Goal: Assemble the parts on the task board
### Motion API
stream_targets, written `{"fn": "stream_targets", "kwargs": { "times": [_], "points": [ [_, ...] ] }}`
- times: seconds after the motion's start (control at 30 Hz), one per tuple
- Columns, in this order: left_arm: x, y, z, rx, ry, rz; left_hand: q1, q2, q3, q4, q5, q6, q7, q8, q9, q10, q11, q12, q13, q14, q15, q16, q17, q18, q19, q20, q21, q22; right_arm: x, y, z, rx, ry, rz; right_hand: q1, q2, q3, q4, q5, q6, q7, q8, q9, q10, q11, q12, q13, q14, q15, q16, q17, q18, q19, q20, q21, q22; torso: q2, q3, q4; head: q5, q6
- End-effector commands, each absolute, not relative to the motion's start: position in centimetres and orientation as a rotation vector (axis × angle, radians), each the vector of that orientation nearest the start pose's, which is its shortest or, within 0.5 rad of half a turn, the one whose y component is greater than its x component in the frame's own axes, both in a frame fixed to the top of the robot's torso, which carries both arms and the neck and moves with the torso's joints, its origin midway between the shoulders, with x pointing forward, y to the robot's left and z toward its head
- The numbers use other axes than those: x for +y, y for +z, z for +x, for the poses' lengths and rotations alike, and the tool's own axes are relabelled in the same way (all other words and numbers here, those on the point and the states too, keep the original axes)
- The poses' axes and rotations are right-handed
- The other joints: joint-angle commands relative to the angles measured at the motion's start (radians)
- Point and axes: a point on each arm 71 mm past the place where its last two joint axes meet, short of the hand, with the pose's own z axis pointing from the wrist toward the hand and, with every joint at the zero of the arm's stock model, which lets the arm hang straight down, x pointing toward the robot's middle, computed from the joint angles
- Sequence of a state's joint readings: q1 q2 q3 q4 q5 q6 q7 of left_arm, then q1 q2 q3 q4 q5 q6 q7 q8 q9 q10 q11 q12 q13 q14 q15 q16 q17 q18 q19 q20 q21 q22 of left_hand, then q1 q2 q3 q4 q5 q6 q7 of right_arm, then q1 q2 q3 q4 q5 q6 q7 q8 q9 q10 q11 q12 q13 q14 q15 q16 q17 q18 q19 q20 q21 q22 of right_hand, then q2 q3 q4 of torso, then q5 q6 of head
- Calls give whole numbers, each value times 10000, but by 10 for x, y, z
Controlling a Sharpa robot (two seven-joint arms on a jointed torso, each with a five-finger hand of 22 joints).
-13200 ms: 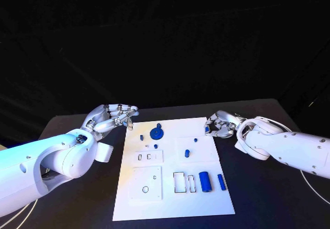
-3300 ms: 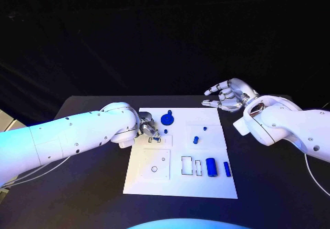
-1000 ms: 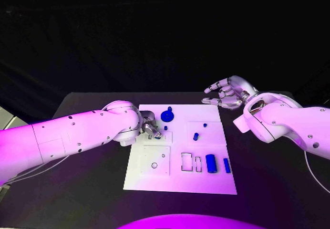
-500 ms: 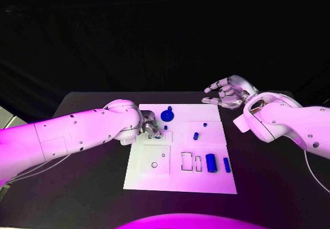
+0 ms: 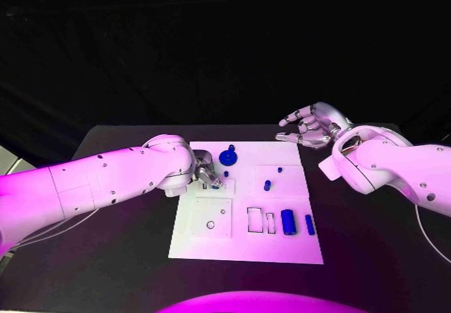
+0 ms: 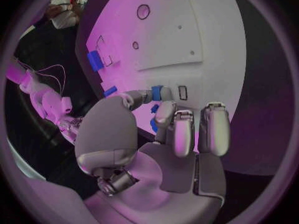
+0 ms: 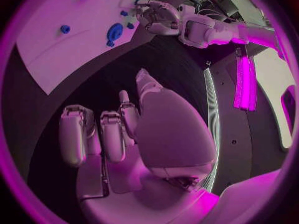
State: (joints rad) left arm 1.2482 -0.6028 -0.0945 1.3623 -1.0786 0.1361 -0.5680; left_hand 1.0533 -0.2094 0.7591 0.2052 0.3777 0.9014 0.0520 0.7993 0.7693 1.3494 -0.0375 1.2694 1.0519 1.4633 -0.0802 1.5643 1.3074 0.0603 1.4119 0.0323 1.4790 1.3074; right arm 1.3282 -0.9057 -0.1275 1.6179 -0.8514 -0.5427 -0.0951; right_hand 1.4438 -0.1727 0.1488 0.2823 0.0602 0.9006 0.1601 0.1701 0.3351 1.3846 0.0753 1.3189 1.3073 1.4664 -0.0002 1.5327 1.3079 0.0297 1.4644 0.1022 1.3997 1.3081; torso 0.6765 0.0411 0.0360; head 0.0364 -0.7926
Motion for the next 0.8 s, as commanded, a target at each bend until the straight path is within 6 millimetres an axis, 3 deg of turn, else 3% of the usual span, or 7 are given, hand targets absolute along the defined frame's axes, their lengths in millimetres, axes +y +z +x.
{"fn": "stream_targets", "kwargs": {
  "times": [0.03, 0.8],
  "points": [
    [144, -235, 499, 23768, -3531, -835, 26, 115, 1686, -1740, -37, 200, -212, -60, -8, 70, -10, 42, -13, 1055, -67, 35, 2568, -101, 41, 1, 58, 360, -219, -148, 484, 16011, 8613, 4423, 1, 66, -65, 22, -4, 43, -11, 34, 10, -78, -3, -63, 578, 808, 14, -68, 1777, 100, 249, 38, -34, 1712, 0, 0, -1, -11, -13],
    [148, -238, 502, 24021, -3123, -892, -374, 739, 1122, -1324, -252, 273, -237, -154, 8, 51, -18, -6, -54, 1047, -77, 23, 2543, -99, 34, -12, 20, 346, -219, -149, 482, 16069, 8612, 4384, -9, 70, -82, 24, -4, 36, -13, 44, 11, -78, -4, -64, 574, 806, 12, -74, 1769, 101, 249, 36, -44, 1708, -9, -13, 1, -24, -15]
  ]
}}
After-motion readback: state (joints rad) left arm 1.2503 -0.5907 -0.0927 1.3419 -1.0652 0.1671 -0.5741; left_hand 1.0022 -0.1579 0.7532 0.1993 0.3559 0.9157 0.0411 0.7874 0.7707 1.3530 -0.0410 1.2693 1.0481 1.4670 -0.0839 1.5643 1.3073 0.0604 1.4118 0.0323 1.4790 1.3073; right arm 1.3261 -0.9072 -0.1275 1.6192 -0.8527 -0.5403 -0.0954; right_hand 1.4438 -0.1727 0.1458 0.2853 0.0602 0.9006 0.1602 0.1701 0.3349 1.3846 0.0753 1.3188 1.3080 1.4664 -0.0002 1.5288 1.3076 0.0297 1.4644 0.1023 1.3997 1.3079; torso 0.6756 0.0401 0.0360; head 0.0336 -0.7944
